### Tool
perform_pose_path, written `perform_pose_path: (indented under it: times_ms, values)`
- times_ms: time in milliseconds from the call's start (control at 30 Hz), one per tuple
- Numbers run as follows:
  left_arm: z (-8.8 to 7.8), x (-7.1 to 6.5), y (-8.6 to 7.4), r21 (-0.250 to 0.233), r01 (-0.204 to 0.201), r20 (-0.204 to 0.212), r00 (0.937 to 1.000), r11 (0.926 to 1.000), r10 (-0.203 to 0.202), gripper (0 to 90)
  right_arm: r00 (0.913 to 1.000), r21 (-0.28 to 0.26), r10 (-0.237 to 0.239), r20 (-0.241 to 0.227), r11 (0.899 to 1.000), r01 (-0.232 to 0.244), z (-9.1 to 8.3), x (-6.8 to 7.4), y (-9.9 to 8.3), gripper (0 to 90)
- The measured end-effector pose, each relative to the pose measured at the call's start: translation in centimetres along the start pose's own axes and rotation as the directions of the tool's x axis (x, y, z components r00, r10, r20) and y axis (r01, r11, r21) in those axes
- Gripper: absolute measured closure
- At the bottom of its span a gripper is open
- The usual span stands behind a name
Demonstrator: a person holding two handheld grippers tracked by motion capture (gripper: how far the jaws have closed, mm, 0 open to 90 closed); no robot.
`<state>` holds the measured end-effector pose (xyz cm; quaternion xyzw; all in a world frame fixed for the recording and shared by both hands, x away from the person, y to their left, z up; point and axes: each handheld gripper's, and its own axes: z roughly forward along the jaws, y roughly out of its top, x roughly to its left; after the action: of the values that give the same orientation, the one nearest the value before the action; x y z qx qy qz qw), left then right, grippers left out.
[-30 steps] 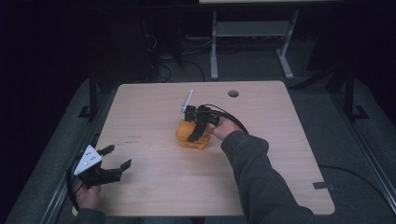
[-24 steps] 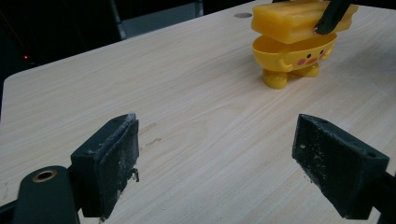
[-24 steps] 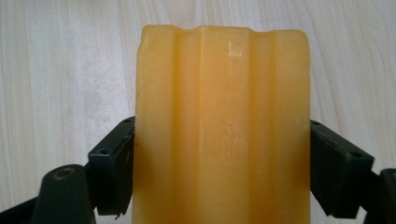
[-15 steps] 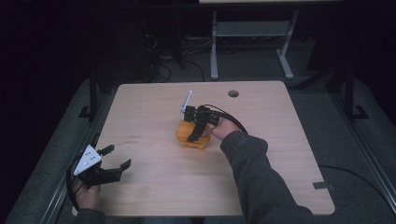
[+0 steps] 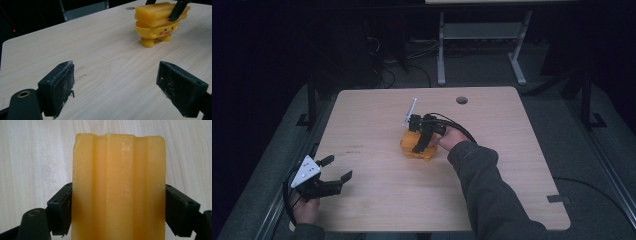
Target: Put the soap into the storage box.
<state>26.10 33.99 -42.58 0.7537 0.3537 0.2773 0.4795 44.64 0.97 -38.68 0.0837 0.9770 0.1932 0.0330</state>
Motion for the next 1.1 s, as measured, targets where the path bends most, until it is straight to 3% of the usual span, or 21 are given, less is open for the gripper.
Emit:
perform_pose_path:
  times_ms: [800, 1100]
  values:
    - [0.01, -0.04, 0.03, 0.004, -0.004, 0.002, 1.0000, 1.0000, 0.004, 13.9, 0.9995, -0.025, 0.030, -0.004, 0.999, -0.030, 0.36, 0.06, -0.32, 19.7]
    - [0.04, -0.08, 0.03, 0.002, -0.001, 0.002, 1.0000, 1.0000, 0.001, 13.9, 0.9994, -0.030, 0.032, 0.015, 0.999, -0.031, 0.16, 0.15, -0.43, 17.7]
